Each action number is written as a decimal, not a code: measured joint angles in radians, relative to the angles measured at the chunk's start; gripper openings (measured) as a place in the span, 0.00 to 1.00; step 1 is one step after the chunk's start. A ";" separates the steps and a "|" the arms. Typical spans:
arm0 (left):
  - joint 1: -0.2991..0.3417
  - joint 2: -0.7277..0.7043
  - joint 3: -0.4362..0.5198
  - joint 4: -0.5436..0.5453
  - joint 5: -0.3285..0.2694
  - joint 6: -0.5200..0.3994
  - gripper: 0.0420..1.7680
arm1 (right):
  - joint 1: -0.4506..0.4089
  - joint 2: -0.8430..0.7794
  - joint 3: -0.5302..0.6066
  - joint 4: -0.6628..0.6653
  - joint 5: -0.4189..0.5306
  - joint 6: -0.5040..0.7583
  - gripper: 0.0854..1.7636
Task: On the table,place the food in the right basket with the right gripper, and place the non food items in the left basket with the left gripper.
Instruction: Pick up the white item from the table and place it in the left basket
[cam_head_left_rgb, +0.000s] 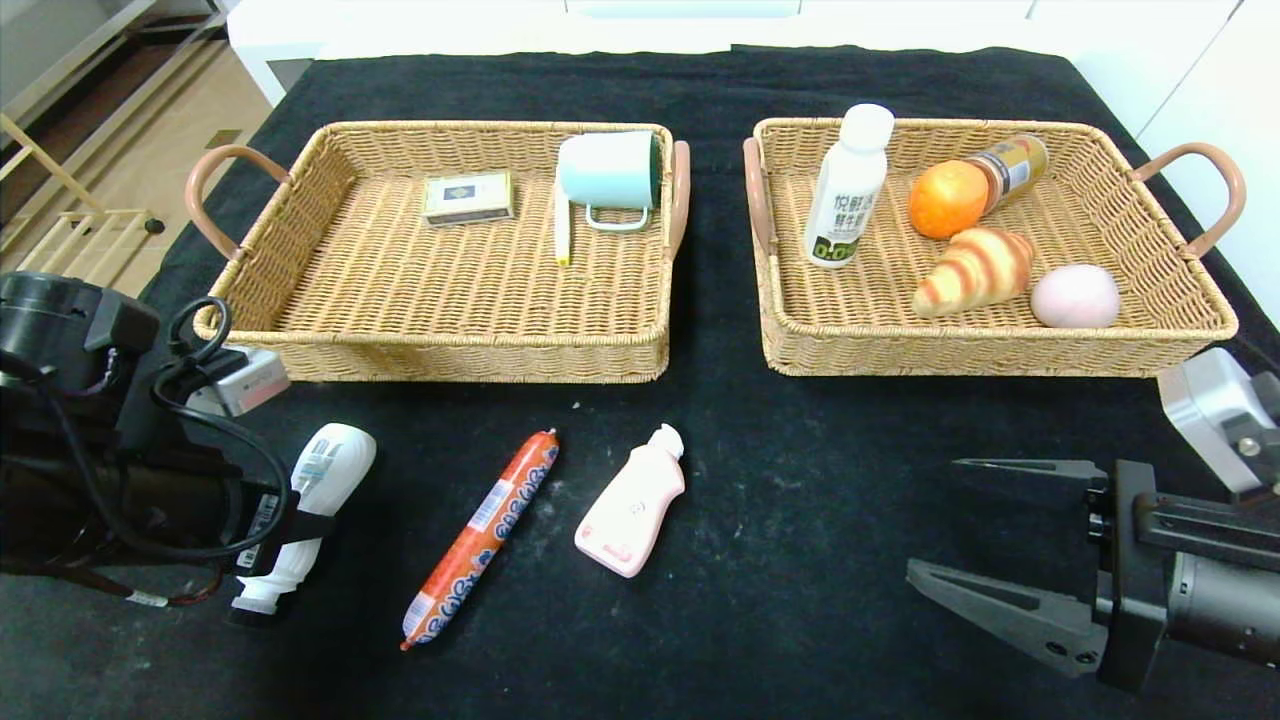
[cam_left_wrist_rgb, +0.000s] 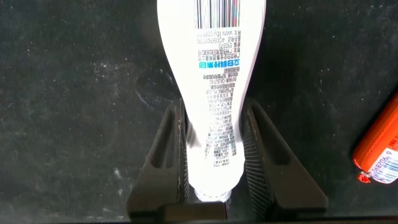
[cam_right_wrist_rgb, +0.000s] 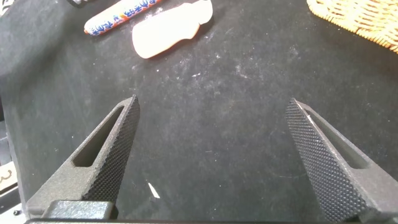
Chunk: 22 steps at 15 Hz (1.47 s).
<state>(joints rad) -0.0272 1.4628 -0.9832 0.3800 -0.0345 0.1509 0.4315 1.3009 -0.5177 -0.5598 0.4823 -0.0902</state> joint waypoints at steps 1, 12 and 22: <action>-0.001 -0.002 0.004 -0.004 0.001 0.001 0.31 | 0.000 0.000 0.001 0.000 0.000 0.000 0.97; -0.071 -0.163 -0.014 -0.010 0.002 -0.007 0.31 | 0.014 -0.021 0.006 0.000 0.000 0.000 0.97; -0.093 -0.102 -0.270 -0.117 0.024 -0.033 0.31 | 0.036 -0.024 0.016 0.000 -0.003 -0.001 0.97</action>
<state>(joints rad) -0.1206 1.3604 -1.2536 0.2630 -0.0104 0.1183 0.4679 1.2772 -0.5013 -0.5594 0.4791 -0.0917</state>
